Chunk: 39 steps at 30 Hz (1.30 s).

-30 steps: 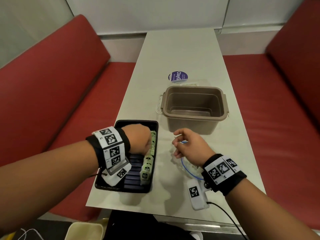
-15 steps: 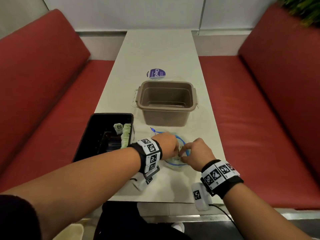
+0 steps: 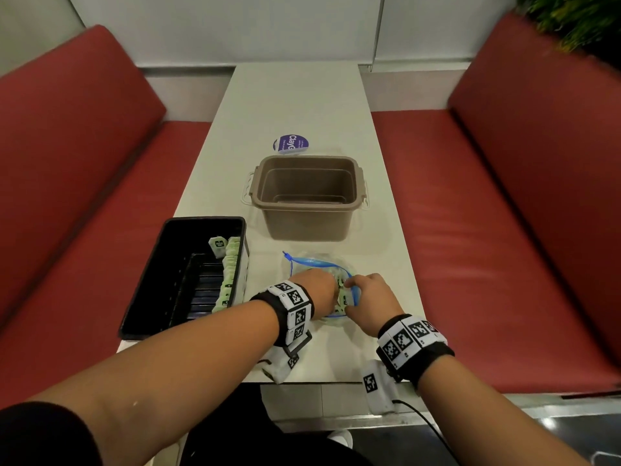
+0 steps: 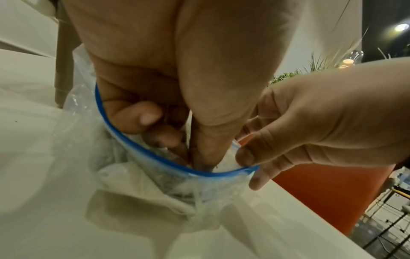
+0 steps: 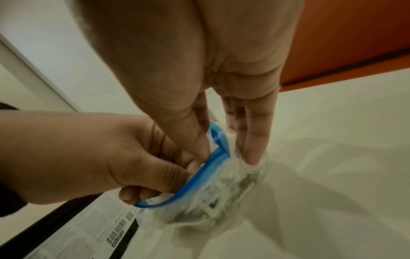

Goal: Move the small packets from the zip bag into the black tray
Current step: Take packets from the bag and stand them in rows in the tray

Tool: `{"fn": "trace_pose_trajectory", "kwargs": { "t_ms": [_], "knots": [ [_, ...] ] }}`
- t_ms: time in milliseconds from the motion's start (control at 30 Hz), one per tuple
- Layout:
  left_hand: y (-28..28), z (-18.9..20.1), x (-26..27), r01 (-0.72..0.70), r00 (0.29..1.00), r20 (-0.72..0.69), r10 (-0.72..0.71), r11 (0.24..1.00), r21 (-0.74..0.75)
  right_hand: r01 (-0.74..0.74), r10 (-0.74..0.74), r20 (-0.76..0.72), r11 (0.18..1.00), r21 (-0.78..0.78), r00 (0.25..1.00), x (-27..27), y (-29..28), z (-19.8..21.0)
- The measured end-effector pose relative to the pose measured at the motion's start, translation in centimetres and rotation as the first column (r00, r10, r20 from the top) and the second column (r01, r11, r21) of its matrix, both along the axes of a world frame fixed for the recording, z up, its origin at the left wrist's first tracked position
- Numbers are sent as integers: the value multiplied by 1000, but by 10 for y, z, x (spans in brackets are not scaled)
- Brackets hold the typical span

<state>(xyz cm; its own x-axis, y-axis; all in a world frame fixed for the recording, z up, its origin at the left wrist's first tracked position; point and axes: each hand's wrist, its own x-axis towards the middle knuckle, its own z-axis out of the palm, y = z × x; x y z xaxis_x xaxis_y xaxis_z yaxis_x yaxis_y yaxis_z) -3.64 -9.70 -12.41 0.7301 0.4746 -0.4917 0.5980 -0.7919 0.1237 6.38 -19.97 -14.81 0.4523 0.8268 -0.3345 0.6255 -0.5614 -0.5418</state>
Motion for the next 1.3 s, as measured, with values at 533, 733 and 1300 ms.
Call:
{"fn": "trace_pose_trajectory", "kwargs": {
  "t_ms": [533, 733, 1300],
  "knots": [
    [25, 69, -24, -27, 882, 470, 46, 999, -46, -3, 29, -64, 927, 376, 998, 3, 15, 21],
    [31, 77, -26, -47, 835, 547, 68, 998, -52, 98, 5, -261, 919, 381, 965, 2, 19, 30],
    [42, 35, -5, -178, 984, 71, 165, 953, 244, 186, -111, -245, 934, 305, 963, 1, 27, 14]
  ]
}}
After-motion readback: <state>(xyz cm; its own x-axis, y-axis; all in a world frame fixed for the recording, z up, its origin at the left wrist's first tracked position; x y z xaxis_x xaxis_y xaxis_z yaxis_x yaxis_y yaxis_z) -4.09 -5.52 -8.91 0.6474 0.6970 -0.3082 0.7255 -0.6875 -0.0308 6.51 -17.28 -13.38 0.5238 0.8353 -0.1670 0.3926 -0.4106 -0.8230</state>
